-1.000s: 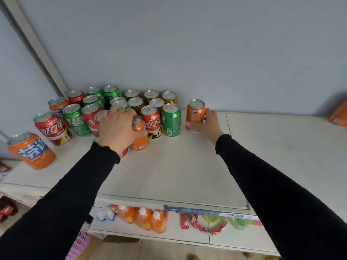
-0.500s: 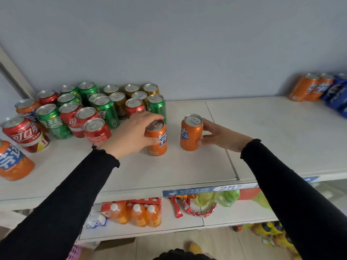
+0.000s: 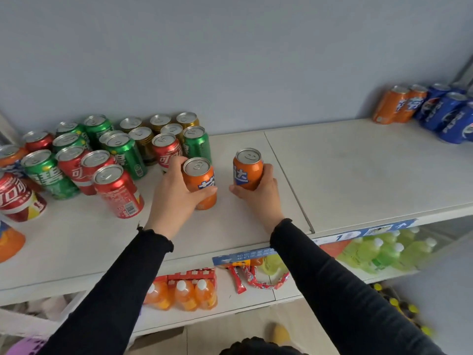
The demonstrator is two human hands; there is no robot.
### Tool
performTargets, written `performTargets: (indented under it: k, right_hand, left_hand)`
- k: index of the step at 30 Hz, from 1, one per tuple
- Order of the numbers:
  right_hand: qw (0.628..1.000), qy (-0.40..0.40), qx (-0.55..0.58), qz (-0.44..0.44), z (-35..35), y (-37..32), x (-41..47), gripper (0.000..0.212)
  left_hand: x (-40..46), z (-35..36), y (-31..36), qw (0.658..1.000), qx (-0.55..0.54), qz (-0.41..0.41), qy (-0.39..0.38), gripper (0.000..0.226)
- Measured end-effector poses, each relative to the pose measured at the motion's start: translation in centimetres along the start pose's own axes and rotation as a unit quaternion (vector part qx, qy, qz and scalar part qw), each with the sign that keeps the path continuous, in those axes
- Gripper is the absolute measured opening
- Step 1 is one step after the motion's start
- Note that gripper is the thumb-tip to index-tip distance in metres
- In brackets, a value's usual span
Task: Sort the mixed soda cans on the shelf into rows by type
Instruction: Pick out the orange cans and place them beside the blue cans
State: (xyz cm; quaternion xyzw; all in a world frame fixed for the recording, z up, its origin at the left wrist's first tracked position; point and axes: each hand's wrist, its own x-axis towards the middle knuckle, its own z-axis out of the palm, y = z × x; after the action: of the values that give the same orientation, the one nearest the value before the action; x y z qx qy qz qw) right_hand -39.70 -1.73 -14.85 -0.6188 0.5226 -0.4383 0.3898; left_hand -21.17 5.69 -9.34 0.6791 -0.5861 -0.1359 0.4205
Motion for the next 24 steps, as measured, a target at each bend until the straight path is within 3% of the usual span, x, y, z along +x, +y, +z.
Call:
performTargets:
  k: [6,12,16,24]
  right_hand:
    - [0.994,-0.020,0.108,0.024,-7.2,1.8,0.6,0.068]
    - [0.993,0.035,0.107,0.024,-19.3,3.9,0.5,0.060]
    - [0.991,0.090,0.090,0.032,-29.4,7.1,1.2,0.066]
    - [0.996,0.063,0.039,0.049,-46.8,13.3,5.0,0.060]
  left_hand:
    - [0.9,3.9,3.9,0.995,-0.080,0.006,-0.060,0.067]
    - [2.5,12.5,10.9,0.988,-0.084,0.078,-0.104,0.070]
    - [3.0,20.5,17.2,0.982,-0.098,0.099,-0.131,0.071]
    - [3.4,34.5,29.3,0.976,-0.123,0.101,-0.149,0.064]
